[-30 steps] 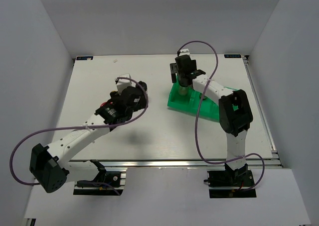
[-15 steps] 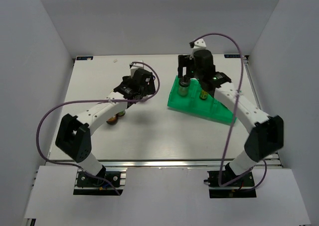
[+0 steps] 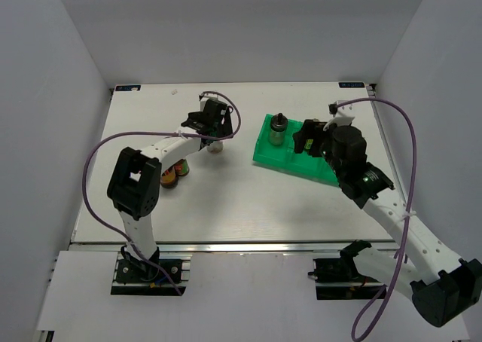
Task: Organize the condiment bottles
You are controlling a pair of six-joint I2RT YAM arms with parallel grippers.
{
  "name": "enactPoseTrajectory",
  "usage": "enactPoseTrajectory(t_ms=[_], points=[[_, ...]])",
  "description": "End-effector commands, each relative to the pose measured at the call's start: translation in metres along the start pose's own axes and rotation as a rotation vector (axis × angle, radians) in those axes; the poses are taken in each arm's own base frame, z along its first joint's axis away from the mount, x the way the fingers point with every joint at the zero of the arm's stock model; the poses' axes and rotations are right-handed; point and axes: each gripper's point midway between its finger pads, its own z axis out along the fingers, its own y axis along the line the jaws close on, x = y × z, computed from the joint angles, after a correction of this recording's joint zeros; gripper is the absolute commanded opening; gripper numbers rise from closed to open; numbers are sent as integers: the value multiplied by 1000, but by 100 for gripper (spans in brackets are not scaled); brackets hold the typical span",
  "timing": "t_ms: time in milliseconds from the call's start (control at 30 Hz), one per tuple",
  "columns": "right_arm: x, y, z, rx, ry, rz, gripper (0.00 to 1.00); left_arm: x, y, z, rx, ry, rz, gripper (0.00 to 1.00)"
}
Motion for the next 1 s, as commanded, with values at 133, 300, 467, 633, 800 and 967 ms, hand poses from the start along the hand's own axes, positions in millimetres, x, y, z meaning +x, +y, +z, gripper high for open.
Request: enactPoseTrajectory(t_ms=[133, 300, 467, 633, 800, 967], points=[[11, -24, -17, 113, -8, 78, 89, -31, -20, 7, 63, -50, 8, 93], [19, -27, -19, 122, 7, 90, 89, -31, -21, 2, 79, -43, 7, 67], [20, -27, -20, 121, 3, 99, 89, -40, -18, -18, 107, -73, -1, 50], [24, -34, -24, 150, 0, 99, 89, -55, -28, -50, 209, -105, 6, 43], [27, -43, -29, 187, -16, 109, 89, -69, -59, -100, 303, -186, 98, 42], [30, -50, -33, 225, -23, 122, 89, -64, -107, -141, 382, -247, 237, 44]])
